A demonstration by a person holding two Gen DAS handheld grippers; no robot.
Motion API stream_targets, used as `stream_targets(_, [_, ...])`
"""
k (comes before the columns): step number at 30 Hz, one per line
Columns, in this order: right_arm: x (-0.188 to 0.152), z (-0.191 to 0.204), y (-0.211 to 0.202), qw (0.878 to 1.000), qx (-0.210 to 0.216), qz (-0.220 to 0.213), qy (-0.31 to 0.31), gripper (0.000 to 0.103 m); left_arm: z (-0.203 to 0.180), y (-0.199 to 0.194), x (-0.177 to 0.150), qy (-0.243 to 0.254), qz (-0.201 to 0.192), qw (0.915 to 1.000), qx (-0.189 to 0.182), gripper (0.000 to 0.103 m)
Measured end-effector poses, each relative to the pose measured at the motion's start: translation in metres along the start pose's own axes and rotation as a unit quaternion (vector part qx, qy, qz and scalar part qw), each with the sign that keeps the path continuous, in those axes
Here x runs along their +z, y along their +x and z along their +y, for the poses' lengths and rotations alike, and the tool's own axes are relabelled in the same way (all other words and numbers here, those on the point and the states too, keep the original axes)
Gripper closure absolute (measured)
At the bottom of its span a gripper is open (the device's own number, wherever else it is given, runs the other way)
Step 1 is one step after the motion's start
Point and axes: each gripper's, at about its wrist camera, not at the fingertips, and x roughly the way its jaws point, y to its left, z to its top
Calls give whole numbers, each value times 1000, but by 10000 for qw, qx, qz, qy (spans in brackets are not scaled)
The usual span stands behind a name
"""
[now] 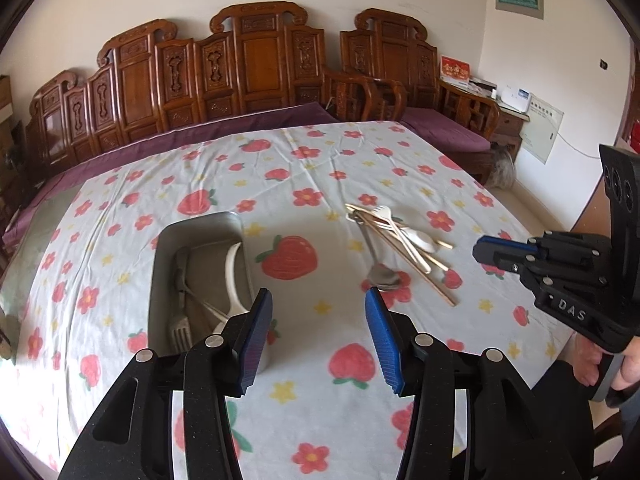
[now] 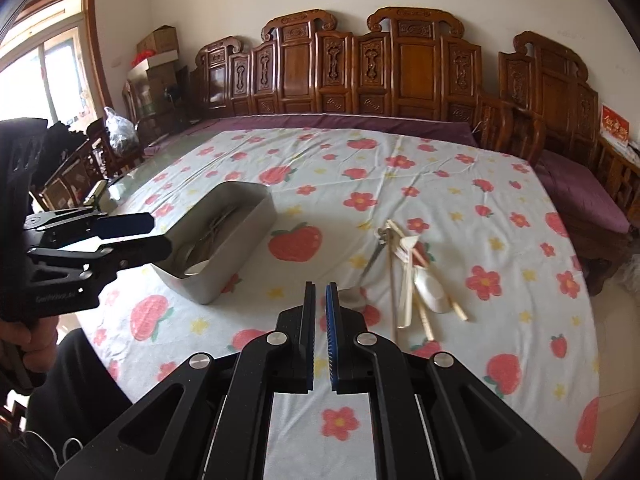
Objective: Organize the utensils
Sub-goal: 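Move the right tool to the utensil pile and close on a wooden chopstick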
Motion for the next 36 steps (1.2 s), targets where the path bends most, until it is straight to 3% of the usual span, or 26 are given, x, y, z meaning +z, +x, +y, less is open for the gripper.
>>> stream_targets(14, [-6,-45,-2,9990,-272,16,359,95,-31,4,-4,45,142,9999,28,50])
stream_targets(16, [-6,-53,-1,9987,-214,19,462,87,-33,6,-4,43,179,9998,12,49])
stream_targets(18, [-7,-59,1,9985,-215,43,502,80,-34,8,-4,40,155,9999,-4,33])
stream_targets(19, [-9,-62,4,9984,-244,68,507,80,-34,10,-3,29,132,9999,-22,33])
stream_targets(26, [-29,-83,43,9958,-219,563,685,80,-38,41,-13,-109,397,9991,-83,28])
stream_targets(36, [-51,-59,102,9920,-249,1223,205,80,-41,67,-23,-44,672,9976,-146,28])
